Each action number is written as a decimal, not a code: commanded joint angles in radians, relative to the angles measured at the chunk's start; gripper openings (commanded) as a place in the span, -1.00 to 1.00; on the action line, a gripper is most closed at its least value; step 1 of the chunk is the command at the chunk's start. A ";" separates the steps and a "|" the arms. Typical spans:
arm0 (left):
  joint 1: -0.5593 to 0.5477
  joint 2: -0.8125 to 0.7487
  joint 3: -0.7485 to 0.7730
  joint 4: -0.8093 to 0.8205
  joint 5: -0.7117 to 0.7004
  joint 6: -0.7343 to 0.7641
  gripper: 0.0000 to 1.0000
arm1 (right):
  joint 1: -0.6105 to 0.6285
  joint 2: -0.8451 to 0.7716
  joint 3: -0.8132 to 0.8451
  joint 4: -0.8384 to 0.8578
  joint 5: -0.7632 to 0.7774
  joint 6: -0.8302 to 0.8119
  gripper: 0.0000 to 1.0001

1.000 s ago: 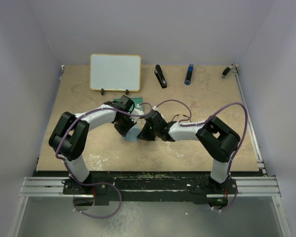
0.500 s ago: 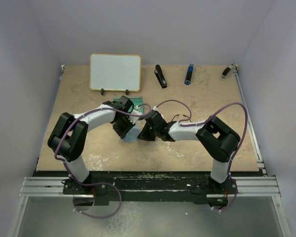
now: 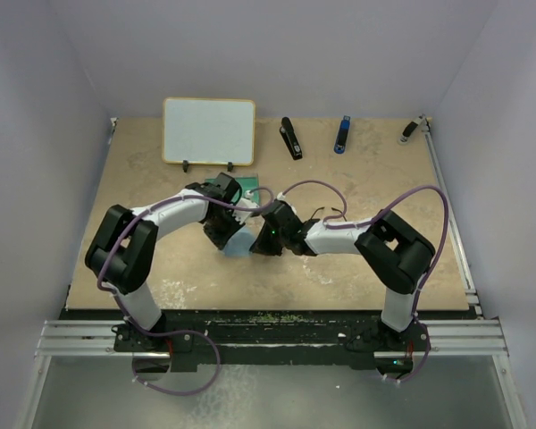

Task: Organize the sunglasses
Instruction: Pick up the glasses cleaning cloth from the center of the board.

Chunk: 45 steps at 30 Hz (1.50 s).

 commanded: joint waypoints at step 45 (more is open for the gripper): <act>0.354 0.001 0.330 -0.617 0.736 0.264 -0.93 | 0.082 -0.071 0.577 -0.459 0.177 -0.191 -1.00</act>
